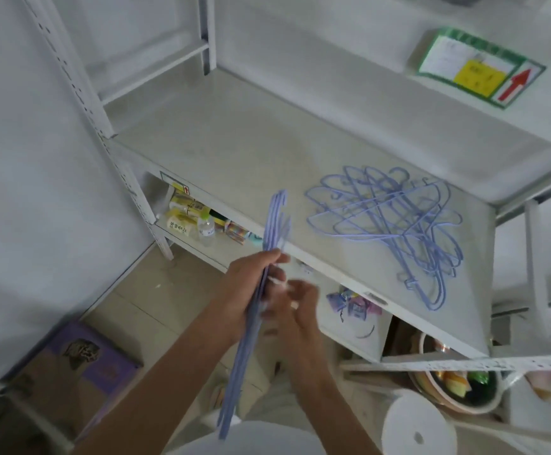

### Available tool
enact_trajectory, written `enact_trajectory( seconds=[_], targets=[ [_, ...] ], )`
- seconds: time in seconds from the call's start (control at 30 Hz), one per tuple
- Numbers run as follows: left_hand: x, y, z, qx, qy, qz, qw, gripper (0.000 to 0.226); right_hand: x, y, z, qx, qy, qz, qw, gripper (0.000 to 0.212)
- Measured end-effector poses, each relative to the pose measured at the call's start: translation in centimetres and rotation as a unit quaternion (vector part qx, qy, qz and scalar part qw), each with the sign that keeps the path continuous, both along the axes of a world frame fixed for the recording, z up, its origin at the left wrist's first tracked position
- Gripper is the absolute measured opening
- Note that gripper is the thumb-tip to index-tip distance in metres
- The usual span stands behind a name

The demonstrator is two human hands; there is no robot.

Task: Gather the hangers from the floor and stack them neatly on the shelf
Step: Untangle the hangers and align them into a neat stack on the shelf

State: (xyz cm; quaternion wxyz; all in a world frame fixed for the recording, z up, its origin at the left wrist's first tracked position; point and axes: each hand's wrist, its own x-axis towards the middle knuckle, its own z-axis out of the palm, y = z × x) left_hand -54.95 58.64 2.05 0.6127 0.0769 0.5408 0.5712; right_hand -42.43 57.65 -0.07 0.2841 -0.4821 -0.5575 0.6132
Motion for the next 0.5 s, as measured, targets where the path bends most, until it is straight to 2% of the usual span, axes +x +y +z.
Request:
enact_trajectory(
  seconds=[0.03, 0.1, 0.17, 0.27, 0.5],
  targets=[
    [0.4, 0.5, 0.0, 0.003, 0.000, -0.001, 1.000, 0.026, 0.6, -1.2, -0.6, -0.071, -0.022, 0.017, 0.997, 0.040],
    [1.2, 1.6, 0.1, 0.026, 0.003, -0.008, 1.000, 0.025, 1.6, -2.7, -1.1, -0.129, -0.054, 0.048, 0.989, 0.025],
    [1.3, 2.5, 0.4, 0.050, -0.020, -0.023, 0.998, 0.026, 2.1, -3.7, -1.1, -0.152, 0.007, 0.072, 0.986, 0.021],
    [0.6, 3.4, 1.2, 0.080, -0.070, -0.053, 0.993, 0.030, 3.2, -4.4, -0.6, -0.130, 0.056, 0.076, 0.987, 0.033],
    [2.1, 5.1, 2.7, 0.089, -0.131, -0.084, 0.984, 0.024, 7.0, -3.1, -0.7, -0.085, 0.049, 0.072, 0.993, 0.037]
  ],
)
